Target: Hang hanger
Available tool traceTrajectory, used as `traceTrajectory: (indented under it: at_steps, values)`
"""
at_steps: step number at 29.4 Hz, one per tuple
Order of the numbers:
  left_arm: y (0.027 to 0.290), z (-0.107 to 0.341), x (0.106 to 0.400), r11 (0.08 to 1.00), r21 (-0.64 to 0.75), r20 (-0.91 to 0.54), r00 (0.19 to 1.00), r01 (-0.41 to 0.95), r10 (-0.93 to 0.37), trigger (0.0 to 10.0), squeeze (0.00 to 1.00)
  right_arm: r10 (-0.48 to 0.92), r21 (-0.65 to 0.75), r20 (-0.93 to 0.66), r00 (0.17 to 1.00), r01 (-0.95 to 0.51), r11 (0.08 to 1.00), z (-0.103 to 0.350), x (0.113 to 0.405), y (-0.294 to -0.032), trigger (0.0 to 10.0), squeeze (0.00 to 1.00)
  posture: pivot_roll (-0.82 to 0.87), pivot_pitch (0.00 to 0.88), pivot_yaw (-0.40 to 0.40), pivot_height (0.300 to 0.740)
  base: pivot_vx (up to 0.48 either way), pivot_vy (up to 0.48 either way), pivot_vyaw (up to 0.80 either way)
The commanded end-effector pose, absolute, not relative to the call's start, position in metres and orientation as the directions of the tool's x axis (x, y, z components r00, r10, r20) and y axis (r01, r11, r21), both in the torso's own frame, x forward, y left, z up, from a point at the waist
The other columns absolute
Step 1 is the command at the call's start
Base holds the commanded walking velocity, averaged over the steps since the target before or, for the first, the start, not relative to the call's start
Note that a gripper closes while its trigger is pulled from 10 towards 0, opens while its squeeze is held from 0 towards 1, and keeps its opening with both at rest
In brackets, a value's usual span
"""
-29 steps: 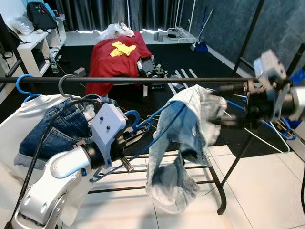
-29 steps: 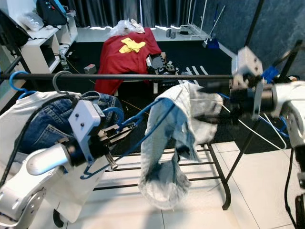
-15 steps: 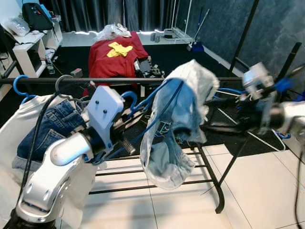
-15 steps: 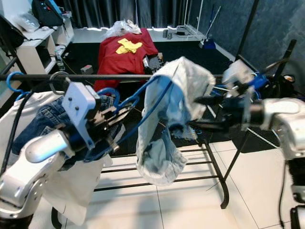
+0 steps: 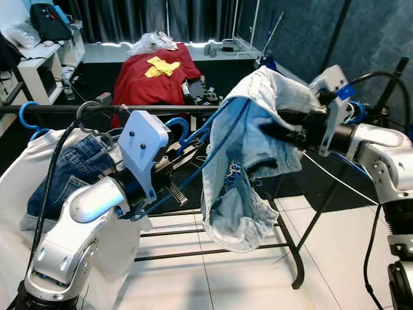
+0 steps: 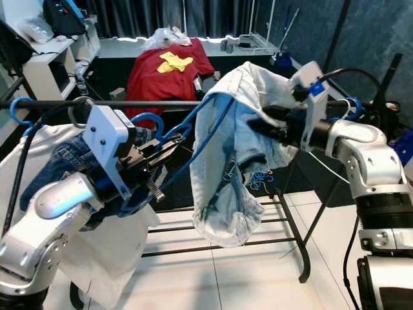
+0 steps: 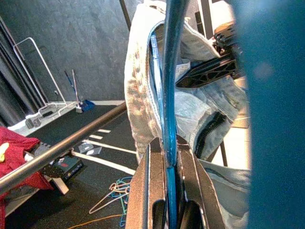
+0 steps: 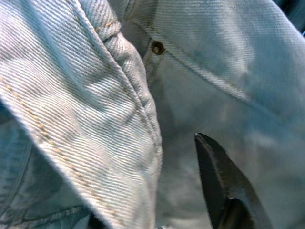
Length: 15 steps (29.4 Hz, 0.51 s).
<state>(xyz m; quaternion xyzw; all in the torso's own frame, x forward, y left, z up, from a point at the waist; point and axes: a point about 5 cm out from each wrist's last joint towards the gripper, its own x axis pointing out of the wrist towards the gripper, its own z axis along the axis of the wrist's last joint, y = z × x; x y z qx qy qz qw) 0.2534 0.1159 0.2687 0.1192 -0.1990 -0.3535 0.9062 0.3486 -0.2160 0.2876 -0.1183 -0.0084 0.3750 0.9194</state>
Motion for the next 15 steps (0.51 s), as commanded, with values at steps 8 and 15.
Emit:
traceTrajectory:
  at_steps: [8,15]
  values:
    - [0.117,0.269,0.249,0.72,0.355,0.292,0.661,0.596,-0.691,0.0,0.0,0.65,-0.188,0.023,0.76,-0.635,0.749,0.298,0.353,-0.22,0.0,0.0,-0.14,0.0,-0.05,0.74,0.0,0.0,0.0]
    - [0.129,0.218,0.239,0.666,0.38,0.06,0.701,0.642,-0.71,0.0,0.0,0.62,-0.075,0.237,0.748,-0.622,0.779,0.328,0.353,-0.223,0.0,0.0,-0.14,0.0,-0.046,0.74,0.0,0.0,0.0]
